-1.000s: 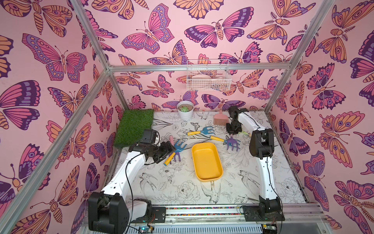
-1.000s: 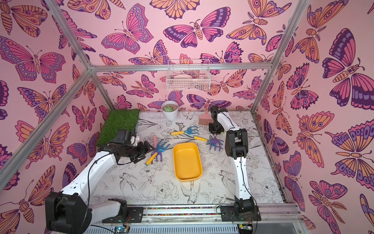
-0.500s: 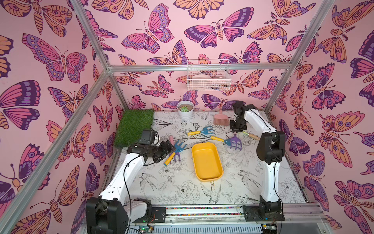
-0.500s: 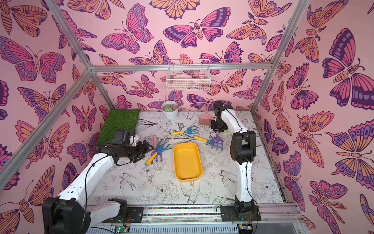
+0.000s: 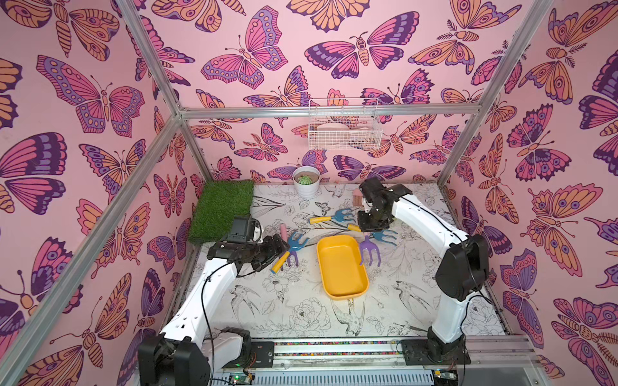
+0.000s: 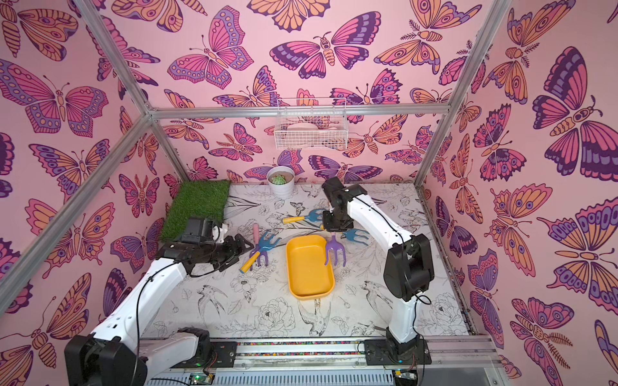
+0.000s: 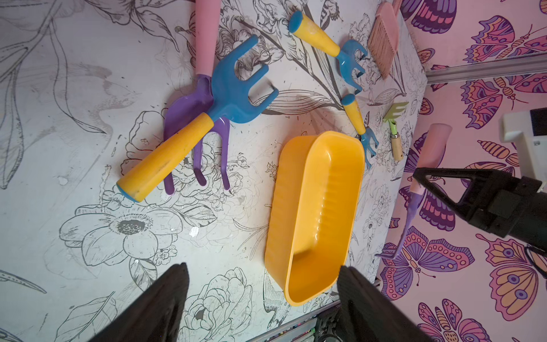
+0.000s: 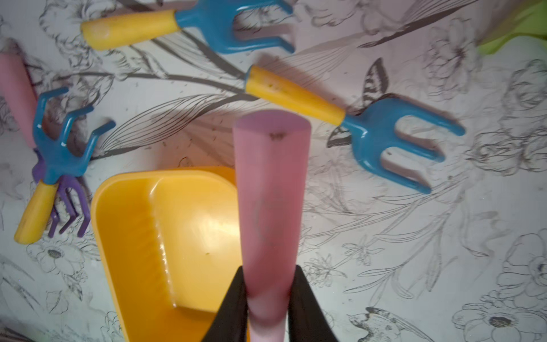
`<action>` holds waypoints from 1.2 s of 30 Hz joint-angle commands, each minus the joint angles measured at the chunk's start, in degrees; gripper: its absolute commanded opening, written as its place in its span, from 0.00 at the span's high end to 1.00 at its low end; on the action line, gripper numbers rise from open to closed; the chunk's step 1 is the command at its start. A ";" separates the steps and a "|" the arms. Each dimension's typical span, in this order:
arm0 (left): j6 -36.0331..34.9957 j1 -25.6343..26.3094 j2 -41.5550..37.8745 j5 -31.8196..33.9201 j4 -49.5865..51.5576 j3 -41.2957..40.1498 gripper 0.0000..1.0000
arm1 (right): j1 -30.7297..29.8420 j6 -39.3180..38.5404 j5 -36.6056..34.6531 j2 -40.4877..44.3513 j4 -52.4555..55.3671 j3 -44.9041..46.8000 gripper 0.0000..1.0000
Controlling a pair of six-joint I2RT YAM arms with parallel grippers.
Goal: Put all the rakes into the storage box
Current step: Pick up the rake at the center of the board, then place the rake in the storage box.
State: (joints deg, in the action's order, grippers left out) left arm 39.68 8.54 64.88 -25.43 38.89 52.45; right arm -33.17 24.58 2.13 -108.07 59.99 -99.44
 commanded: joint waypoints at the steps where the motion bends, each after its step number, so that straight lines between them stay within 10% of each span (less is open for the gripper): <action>1: 0.73 -0.45 -2.04 0.83 0.61 -2.13 0.15 | -4.16 5.85 1.11 -1.08 -1.34 -1.20 1.00; 36: 0.65 -0.39 -3.49 2.07 2.19 -4.65 0.15 | -13.50 7.77 -1.77 -7.72 -3.89 0.99 0.97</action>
State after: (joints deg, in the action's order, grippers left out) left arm 41.34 8.54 60.93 -24.14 39.55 46.68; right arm -45.87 31.92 1.30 -116.44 56.12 -98.98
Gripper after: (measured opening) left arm 0.854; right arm 0.238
